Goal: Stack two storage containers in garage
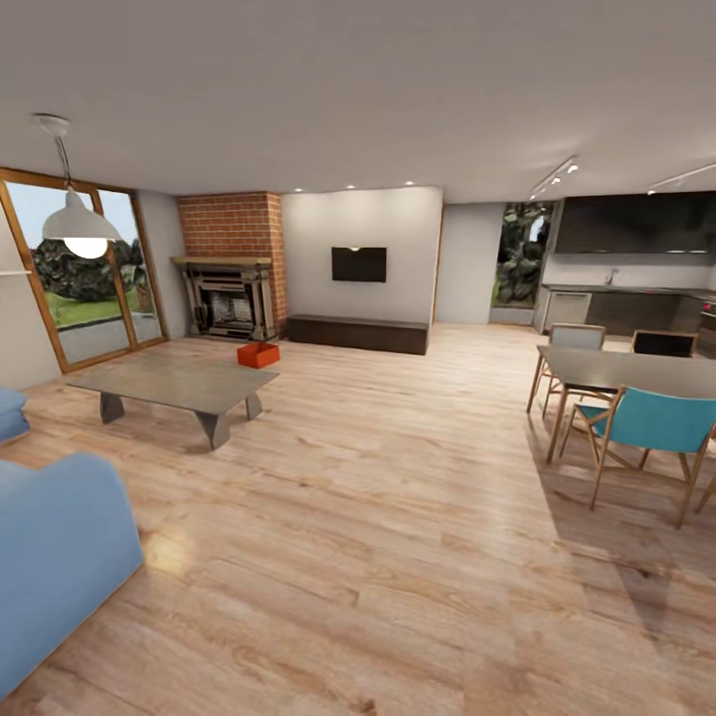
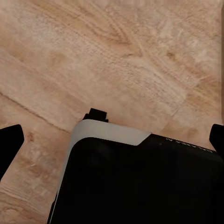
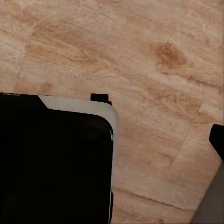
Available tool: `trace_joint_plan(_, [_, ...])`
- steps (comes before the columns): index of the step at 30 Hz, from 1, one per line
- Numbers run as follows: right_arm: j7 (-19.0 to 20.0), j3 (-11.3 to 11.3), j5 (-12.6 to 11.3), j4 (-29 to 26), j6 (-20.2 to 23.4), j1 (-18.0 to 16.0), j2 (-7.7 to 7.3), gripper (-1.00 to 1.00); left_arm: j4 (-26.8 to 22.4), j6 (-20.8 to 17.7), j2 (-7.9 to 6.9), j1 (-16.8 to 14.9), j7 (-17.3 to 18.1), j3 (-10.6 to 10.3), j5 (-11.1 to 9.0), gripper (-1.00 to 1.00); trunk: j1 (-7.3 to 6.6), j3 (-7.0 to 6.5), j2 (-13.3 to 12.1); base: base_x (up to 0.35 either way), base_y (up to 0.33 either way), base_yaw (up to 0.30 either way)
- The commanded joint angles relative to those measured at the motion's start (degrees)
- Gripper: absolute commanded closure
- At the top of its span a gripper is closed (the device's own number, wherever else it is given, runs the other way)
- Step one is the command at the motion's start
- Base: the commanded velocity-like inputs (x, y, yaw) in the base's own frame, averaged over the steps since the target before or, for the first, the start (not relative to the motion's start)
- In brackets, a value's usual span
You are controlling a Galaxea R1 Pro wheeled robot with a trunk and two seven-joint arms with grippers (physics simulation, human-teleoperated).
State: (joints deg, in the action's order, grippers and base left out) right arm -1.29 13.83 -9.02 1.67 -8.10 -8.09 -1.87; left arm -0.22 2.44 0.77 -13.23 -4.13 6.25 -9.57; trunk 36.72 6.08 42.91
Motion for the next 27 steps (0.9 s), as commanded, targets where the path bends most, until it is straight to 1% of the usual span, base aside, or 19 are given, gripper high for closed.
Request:
trace_joint_plan(1, [0.0,0.5,-0.6,0.2,-0.3,-0.1,0.02,-1.0,0.0,0.2,0.02,0.0,-0.1,0.4,-0.1,-1.0,0.05,0.09,0.1,0.334,0.0,0.0])
trace_joint_plan(27, [0.0,0.5,-0.6,0.2,-0.3,-0.1,0.02,-1.0,0.0,0.2,0.02,0.0,-0.1,0.4,-0.1,-1.0,0.05,0.09,0.1,0.334,0.0,0.0])
